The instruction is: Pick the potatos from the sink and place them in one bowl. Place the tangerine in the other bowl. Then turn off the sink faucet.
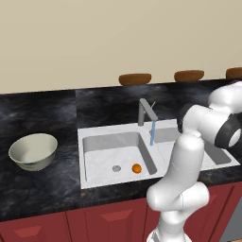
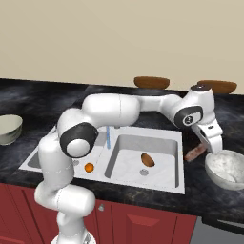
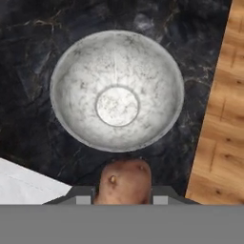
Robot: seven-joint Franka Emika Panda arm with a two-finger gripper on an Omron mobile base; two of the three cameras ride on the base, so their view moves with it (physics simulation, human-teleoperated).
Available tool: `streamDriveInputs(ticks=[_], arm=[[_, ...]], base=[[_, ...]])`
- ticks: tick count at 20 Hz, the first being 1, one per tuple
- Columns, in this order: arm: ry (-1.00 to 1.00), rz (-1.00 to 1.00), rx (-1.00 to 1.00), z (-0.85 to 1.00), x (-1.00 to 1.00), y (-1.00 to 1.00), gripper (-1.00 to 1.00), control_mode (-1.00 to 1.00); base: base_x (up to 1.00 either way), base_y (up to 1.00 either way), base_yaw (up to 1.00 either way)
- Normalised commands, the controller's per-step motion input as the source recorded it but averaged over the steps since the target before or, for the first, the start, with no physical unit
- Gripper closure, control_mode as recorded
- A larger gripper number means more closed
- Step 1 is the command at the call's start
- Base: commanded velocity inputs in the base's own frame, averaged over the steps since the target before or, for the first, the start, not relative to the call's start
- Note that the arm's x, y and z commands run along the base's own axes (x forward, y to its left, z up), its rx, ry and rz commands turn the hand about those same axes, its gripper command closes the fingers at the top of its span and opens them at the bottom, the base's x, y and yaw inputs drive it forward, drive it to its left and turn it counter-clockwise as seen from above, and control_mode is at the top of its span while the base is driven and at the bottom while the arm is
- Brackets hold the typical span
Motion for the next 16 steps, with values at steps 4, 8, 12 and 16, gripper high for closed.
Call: streamDriveInputs(ticks=[4,8,12,16], arm=[[-0.02,-0.01,0.01,0.0,0.07,-0.46,1.0,-1.0],[-0.1,0.0,0.02,-0.15,0.05,-0.36,1.0,-1.0],[-0.09,0.0,0.03,-0.12,0.03,-0.29,1.0,-1.0],[-0.02,0.0,0.01,-0.03,0.21,-0.25,1.0,-1.0]], base=[[0.0,0.0,0.0],[0.0,0.0,0.0],[0.0,0.0,0.0],[0.0,0.0,0.0]])
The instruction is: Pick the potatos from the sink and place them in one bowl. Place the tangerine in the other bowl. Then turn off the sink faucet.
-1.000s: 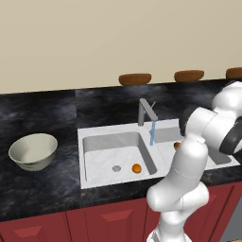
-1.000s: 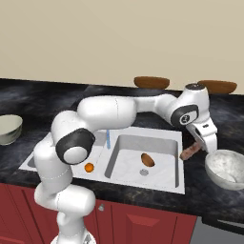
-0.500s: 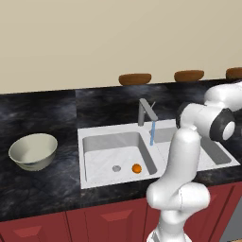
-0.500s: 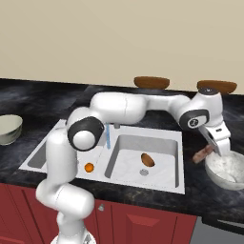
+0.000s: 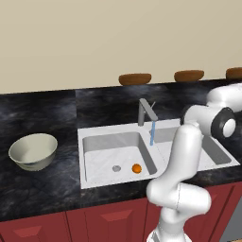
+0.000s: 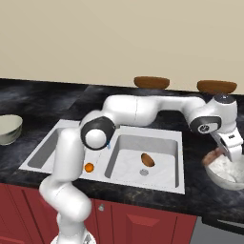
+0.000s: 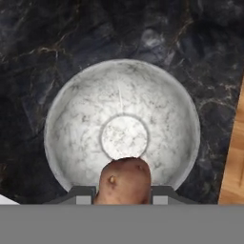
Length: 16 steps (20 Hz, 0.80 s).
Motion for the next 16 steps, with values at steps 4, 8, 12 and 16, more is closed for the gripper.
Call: streamDriveInputs(ticks=[4,8,12,16], arm=[[0.0,0.0,0.0,-0.17,0.39,-0.2,1.0,-1.0],[0.0,0.0,0.0,-0.33,0.35,-0.16,1.0,-1.0],[0.0,0.0,0.0,-0.22,0.32,-0.39,1.0,-1.0],[0.0,0.0,0.0,-0.22,0.24,-0.41,1.0,-1.0]], base=[[0.0,0.0,0.0],[0.0,0.0,0.0],[0.0,0.0,0.0],[0.0,0.0,0.0]])
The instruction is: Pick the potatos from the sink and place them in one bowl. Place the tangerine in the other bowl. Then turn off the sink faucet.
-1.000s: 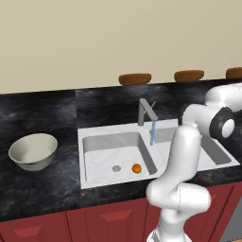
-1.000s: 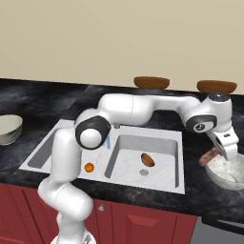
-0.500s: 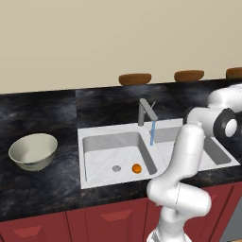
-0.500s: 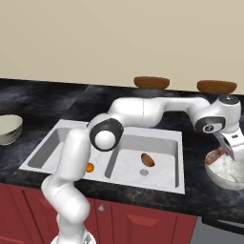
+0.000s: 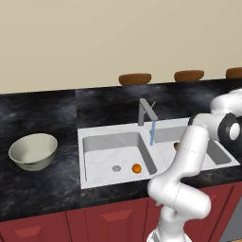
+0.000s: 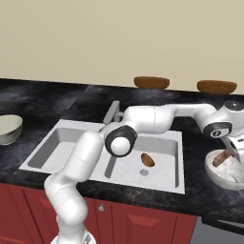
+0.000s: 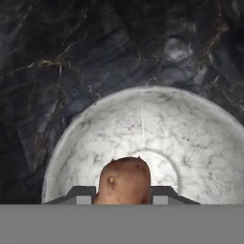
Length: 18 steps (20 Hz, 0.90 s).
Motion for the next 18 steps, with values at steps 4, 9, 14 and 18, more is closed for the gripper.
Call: streamDriveInputs(ticks=[4,9,14,18], arm=[[0.0,0.0,0.0,-0.33,0.05,-0.34,1.0,-1.0],[-0.01,0.0,0.0,-0.07,-0.07,-0.1,-1.0,-1.0],[-0.04,-0.01,0.0,0.23,-0.36,0.09,-1.0,-1.0],[-0.06,0.0,-0.02,0.0,-0.59,0.51,-1.0,-1.0]], base=[[0.0,0.0,0.0],[0.0,0.0,0.0],[0.0,0.0,0.0],[0.0,0.0,0.0]])
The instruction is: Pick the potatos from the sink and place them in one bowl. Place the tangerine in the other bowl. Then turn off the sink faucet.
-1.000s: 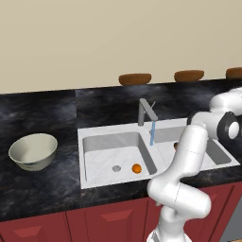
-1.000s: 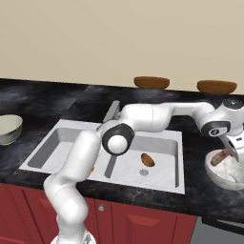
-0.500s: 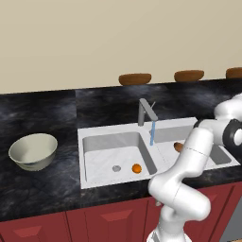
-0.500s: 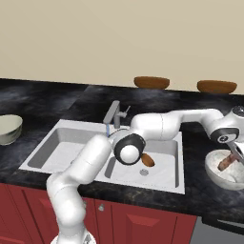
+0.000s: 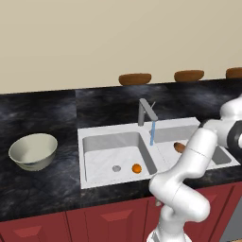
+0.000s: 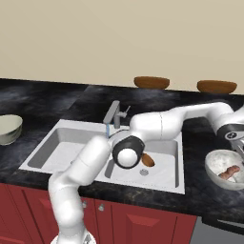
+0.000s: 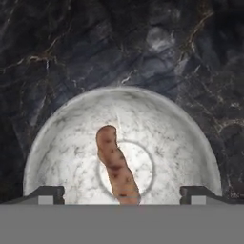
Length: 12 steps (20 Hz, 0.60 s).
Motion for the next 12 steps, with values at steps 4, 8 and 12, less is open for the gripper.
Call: streamDriveInputs(ticks=[4,8,12], arm=[[-0.02,0.0,-0.06,0.0,-0.6,0.87,-1.0,-1.0],[0.0,0.0,-0.1,0.09,-0.55,1.0,-1.0,-1.0],[0.0,0.0,-0.12,0.34,-0.33,1.0,-1.0,-1.0]], base=[[0.0,0.0,0.0],[0.0,0.0,0.0],[0.0,0.0,0.0]])
